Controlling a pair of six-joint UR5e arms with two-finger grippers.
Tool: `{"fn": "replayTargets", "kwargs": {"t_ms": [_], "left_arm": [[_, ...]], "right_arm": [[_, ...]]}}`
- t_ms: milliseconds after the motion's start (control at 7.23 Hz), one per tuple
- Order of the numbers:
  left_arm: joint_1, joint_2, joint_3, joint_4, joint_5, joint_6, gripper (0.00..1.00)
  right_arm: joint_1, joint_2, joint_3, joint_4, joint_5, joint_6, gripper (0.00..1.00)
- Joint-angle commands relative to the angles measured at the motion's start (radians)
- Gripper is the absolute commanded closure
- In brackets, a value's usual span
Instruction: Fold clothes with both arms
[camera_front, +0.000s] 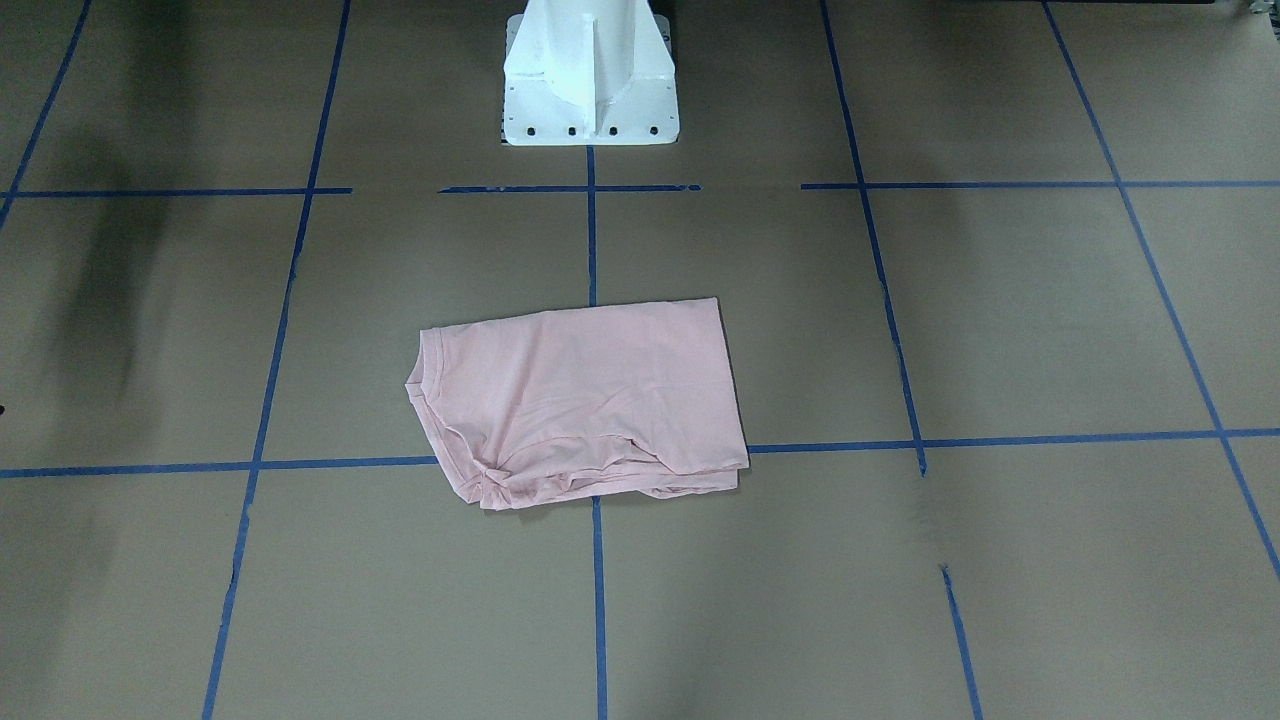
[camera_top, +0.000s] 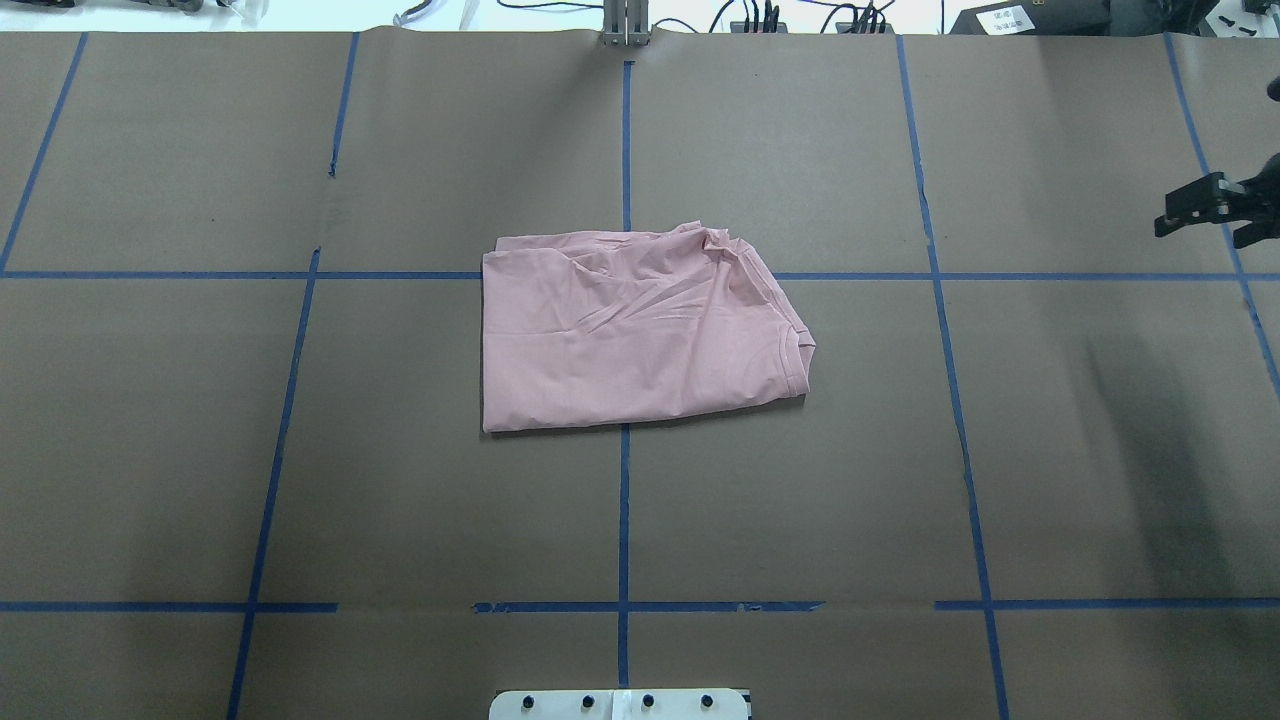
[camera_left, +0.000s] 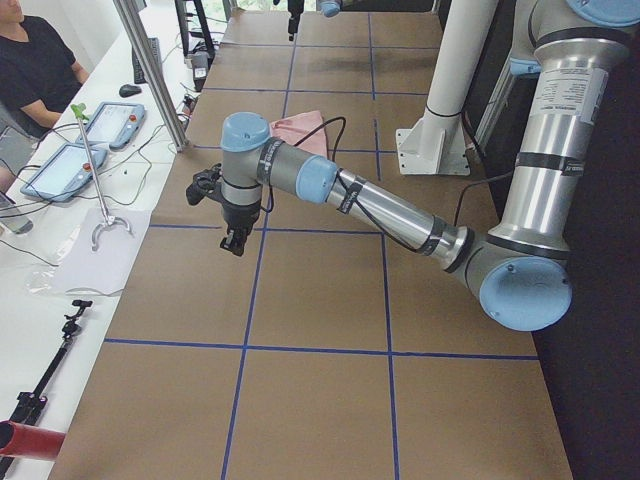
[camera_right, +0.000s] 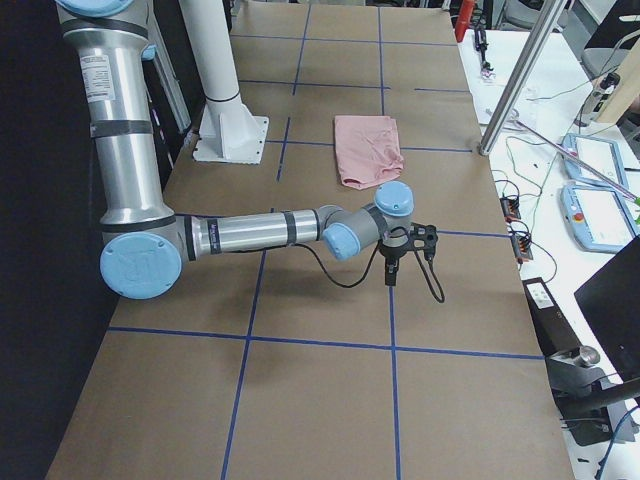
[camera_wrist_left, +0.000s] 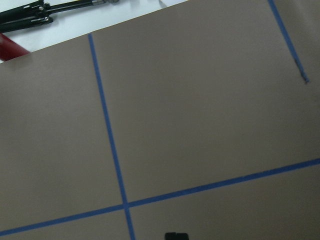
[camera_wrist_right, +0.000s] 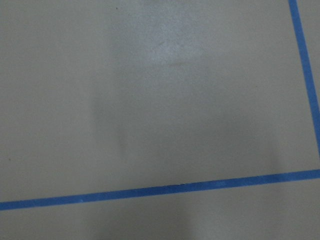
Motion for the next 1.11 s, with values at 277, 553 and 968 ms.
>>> {"fn": "replayTargets", "kwargs": {"t_ms": [277,553,968], "left_arm": [[-0.085,0.066,0.086,0.01,-0.086,0.121,0.01],[-0.087,0.136,0.112,0.002,-0.136,0.116,0.0],[-0.087,0.145,0.136,-0.056,-0.097,0.11,0.0]], "right_arm": [[0.171,-0.07,0.022,-0.173,0.102,-0.413,0.0],[0.245,-0.077,0.122,-0.381,0.133,-0.543,0.0],[0.259,-0.081,0.187,-0.517,0.095,-0.677,0.0]]}}
